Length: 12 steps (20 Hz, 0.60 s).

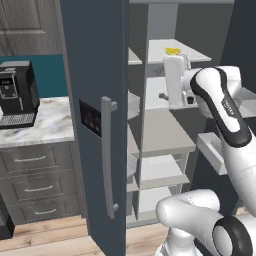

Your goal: There is a bowl on the dining counter. Grab a lemon wedge from the fridge and place it in the bowl. Then get the liquor bottle and glass cup from the cabinet and place them next to the bowl.

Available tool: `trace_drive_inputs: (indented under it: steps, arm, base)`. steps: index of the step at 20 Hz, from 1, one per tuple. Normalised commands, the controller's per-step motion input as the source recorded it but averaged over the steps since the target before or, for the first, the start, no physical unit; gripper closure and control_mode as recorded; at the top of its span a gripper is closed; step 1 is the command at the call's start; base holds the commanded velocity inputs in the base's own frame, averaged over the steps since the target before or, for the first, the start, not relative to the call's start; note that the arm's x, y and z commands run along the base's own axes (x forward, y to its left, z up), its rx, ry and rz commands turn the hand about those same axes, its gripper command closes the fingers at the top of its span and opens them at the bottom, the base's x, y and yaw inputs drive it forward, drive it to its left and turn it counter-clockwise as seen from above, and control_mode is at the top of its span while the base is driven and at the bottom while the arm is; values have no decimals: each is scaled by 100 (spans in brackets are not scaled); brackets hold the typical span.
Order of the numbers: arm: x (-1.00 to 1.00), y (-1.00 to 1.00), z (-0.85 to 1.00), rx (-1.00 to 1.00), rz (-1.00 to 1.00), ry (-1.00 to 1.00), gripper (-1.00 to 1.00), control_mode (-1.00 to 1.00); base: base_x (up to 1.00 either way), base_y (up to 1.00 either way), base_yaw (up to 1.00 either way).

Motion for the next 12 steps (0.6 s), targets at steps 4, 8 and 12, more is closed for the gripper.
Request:
trace_drive_inputs:
  steps: [4,8,12]
  arm:
    - [81,36,13,8,8,19,-100,-100]
    - [65,44,17,4,9,22,-100,-100]
    - [18,68,10,0,9,17,-100,-100]
  base:
    - [0,0,0]
    - [0,0,0]
    - [0,0,0]
